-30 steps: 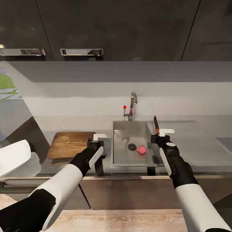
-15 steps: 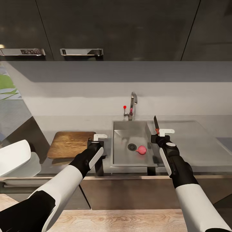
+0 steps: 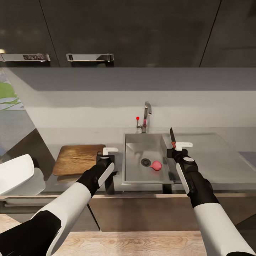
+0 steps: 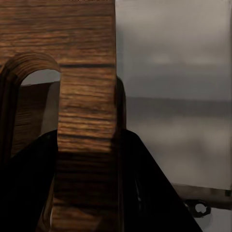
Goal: In the kitchen, take the Vidalia onion out of the sink, dice it on the chopping board with the paring knife, put the diced onion into the bowl on the countertop, then place both the paring knife and the chopping board into the sink.
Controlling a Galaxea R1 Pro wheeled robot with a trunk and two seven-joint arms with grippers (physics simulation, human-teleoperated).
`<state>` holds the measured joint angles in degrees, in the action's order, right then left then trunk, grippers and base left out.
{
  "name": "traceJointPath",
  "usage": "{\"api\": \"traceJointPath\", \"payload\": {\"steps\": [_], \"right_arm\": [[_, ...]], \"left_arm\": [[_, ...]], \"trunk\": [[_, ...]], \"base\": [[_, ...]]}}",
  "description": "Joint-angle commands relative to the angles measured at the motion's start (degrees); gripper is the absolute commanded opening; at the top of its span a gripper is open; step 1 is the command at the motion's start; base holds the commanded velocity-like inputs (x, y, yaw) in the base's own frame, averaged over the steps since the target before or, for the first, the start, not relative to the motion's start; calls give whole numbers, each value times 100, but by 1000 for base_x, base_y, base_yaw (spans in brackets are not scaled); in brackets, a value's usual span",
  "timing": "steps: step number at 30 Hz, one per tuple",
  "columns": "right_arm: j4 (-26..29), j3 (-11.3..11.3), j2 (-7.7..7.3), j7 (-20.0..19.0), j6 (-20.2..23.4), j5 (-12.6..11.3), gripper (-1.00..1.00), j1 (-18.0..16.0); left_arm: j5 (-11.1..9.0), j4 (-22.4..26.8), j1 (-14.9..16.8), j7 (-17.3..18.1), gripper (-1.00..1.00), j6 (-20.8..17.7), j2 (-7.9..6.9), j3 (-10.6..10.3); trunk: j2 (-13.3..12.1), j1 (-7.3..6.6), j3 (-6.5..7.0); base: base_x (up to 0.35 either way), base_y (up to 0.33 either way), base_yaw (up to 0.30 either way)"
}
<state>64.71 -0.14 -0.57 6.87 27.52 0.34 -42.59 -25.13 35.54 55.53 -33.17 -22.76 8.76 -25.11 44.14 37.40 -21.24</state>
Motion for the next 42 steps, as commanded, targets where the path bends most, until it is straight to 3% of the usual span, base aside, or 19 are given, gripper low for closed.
{"api": "traceJointPath", "payload": {"steps": [1, 26, 27, 42], "right_arm": [[23, 6, -3, 16, 34, 4, -100, -4], [40, 14, -2, 16, 34, 2, -100, -4], [41, 14, -3, 16, 34, 2, -100, -4], [42, 14, -5, 16, 34, 1, -100, -4]], "left_arm": [[-97, -393, 0, -40, -100, 52, -5, -27], [-97, -401, -2, -40, -100, 74, -5, -25], [-97, -401, -1, -40, 100, 76, -5, -25], [-96, -392, -2, -40, 100, 77, -5, -20]], "trunk": [[4, 3, -9], [4, 3, -9], [4, 3, -9], [4, 3, -9]], "base": [[0, 0, 0], [0, 0, 0], [0, 0, 0], [0, 0, 0]]}}
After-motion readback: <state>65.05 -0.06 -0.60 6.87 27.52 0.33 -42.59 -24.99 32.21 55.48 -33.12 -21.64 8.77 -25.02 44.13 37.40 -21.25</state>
